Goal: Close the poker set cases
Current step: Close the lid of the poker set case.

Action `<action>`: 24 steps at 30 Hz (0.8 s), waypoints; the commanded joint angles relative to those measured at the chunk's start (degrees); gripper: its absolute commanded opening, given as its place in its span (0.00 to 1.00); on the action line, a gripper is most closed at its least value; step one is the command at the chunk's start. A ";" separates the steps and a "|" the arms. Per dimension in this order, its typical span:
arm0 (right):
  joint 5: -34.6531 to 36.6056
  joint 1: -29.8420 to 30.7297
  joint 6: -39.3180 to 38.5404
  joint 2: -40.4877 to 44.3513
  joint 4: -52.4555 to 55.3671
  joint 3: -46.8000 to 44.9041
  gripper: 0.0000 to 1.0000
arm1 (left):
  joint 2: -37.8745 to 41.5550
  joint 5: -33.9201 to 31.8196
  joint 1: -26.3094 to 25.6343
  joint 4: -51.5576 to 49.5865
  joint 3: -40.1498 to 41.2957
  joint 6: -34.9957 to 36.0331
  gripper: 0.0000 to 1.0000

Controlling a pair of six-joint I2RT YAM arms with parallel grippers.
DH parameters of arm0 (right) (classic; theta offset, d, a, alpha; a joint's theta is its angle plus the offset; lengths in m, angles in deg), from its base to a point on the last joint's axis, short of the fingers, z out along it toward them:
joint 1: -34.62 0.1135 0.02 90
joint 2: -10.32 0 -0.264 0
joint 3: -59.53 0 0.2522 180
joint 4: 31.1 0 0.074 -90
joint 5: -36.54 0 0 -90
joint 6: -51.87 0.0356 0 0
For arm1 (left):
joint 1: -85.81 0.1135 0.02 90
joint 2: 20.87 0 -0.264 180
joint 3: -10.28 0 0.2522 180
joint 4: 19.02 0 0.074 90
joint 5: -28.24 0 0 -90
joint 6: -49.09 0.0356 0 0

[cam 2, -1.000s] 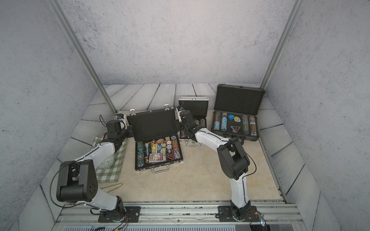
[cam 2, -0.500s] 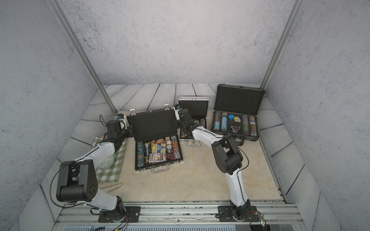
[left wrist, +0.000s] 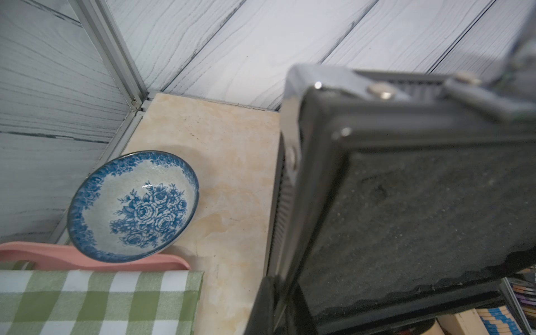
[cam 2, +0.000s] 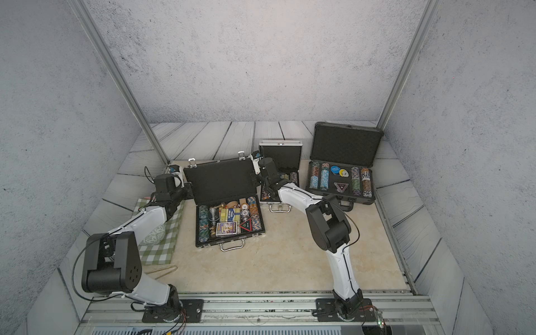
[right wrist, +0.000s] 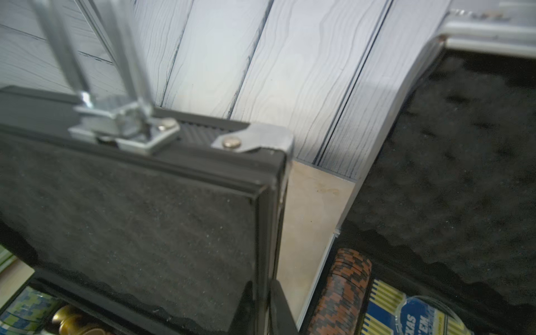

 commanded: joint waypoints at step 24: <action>-3.60 -0.14 -1.82 6.68 -10.64 -14.64 0.00 | 2.45 2.59 -1.45 -4.26 0.01 -4.19 0.28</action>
